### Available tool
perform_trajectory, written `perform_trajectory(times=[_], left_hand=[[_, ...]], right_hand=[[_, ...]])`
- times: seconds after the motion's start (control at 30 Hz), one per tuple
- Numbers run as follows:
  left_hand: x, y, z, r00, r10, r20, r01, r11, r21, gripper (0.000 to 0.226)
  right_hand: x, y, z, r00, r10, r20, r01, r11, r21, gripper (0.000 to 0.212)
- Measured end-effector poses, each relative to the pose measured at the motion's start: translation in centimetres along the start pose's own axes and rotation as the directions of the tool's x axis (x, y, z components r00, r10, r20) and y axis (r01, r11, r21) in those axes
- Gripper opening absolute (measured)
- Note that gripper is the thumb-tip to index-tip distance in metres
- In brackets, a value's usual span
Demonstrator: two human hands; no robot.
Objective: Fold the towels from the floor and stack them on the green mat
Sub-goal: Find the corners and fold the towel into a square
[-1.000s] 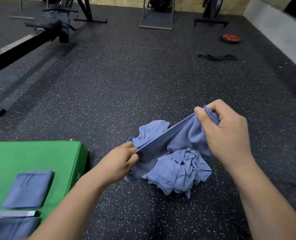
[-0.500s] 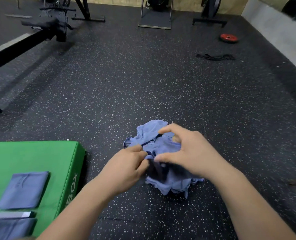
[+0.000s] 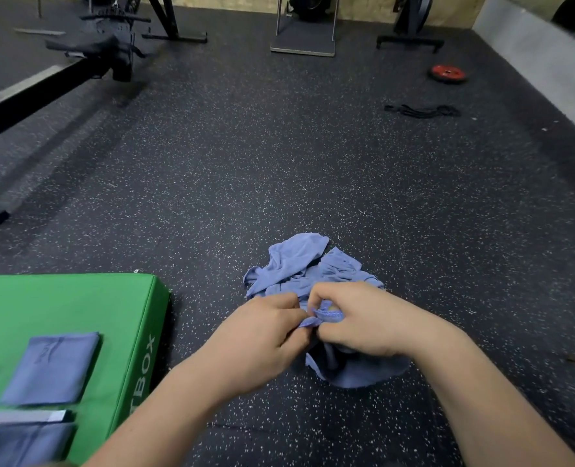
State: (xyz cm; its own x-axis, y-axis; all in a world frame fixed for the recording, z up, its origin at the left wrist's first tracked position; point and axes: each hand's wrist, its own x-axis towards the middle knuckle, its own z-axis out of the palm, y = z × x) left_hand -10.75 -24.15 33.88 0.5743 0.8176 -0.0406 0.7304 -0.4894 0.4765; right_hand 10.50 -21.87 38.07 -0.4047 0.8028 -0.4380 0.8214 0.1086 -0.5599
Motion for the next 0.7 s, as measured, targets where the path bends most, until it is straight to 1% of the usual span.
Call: perform_trajectory(times=[0.07,0.1,0.13,0.2,0.23,0.3,0.37,0.47,0.57,0.7], left_hand=[[-0.2,0.0,0.1,1.000,0.012,-0.017,-0.012,1.000,0.006,0.048],[-0.2,0.0,0.1,0.999,0.022,-0.030,-0.022,1.000,0.001,0.046],[-0.3,0.0,0.1,0.999,0.029,-0.037,-0.030,1.000,-0.010,0.044],[-0.4,-0.1,0.1,0.999,0.035,-0.033,-0.036,0.999,-0.027,0.043],[-0.4,-0.2,0.1,0.999,0.033,-0.024,-0.034,0.999,-0.029,0.045],[-0.4,-0.5,0.1,0.999,0.021,-0.027,-0.023,0.999,-0.042,0.048],[-0.4,-0.9,0.0,0.998,0.013,-0.066,-0.016,0.999,-0.042,0.045],[-0.4,-1.2,-0.5,0.993,-0.021,-0.113,0.020,1.000,-0.005,0.043],[-0.5,-1.5,-0.9,0.990,-0.115,-0.086,0.118,0.992,0.032,0.046],[-0.2,-1.9,-0.6,0.964,-0.259,-0.056,0.265,0.954,0.144,0.039]], right_hand=[[0.0,-0.2,0.1,0.999,-0.007,0.039,0.007,1.000,-0.005,0.034],[0.0,-0.3,0.1,0.997,-0.010,0.070,0.009,1.000,0.008,0.037],[0.0,-0.4,0.2,0.995,-0.006,0.101,0.003,1.000,0.031,0.033],[0.3,-0.3,0.3,0.993,0.002,0.118,-0.004,1.000,0.015,0.018],[0.4,-0.3,0.3,0.995,-0.002,0.099,0.003,1.000,-0.016,0.011],[0.5,-0.3,0.2,0.999,0.002,0.046,0.000,0.999,-0.046,0.005],[0.5,-0.1,0.0,1.000,0.021,-0.016,-0.022,0.998,-0.064,0.005],[0.6,0.5,-0.3,0.994,0.051,-0.099,-0.063,0.990,-0.123,0.012],[0.5,0.9,-0.3,0.984,0.075,-0.164,-0.102,0.981,-0.164,0.016],[0.5,1.1,-0.4,0.970,0.092,-0.225,-0.131,0.977,-0.167,0.017]])
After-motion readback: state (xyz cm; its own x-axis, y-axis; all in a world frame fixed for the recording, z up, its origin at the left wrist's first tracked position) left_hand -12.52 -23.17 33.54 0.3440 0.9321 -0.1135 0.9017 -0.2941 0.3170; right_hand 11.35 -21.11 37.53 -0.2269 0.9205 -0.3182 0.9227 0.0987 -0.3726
